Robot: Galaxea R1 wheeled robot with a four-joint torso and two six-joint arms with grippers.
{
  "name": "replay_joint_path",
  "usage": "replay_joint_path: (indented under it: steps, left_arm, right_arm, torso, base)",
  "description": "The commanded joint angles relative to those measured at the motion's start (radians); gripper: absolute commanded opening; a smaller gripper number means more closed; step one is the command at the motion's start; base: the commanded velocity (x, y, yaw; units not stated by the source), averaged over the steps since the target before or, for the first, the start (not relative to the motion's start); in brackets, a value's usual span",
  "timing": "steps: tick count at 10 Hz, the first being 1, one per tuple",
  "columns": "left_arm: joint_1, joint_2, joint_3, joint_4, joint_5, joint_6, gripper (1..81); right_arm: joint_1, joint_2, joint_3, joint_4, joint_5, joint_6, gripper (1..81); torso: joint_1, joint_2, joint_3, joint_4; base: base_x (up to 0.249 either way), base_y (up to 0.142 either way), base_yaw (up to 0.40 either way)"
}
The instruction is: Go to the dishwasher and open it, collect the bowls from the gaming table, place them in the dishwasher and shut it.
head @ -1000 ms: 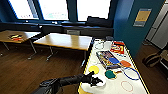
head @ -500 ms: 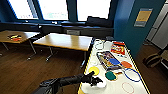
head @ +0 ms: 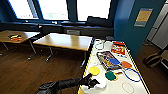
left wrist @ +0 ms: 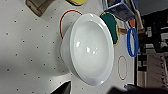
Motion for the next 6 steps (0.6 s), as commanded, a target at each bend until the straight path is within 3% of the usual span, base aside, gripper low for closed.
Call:
replay_joint_path:
  steps: [1, 6]
  left_arm:
    - [-0.145, 0.011, 0.013, -0.006, 0.003, -0.001, 81.1]
    - [-0.113, 0.011, -0.007, 0.008, 0.002, -0.001, 81.1]
  right_arm:
    - [0.042, -0.02, 0.008, -0.004, -0.084, -0.002, 1.0]
    - [0.041, -0.01, -0.011, -0.004, -0.084, -0.002, 1.0]
  torso:
    - [0.0, 0.0, 0.0, 0.0]
    - [0.0, 0.0, 0.0, 0.0]
  base:
    - [0.0, 0.0, 0.0]
    - [0.0, 0.0, 0.0]
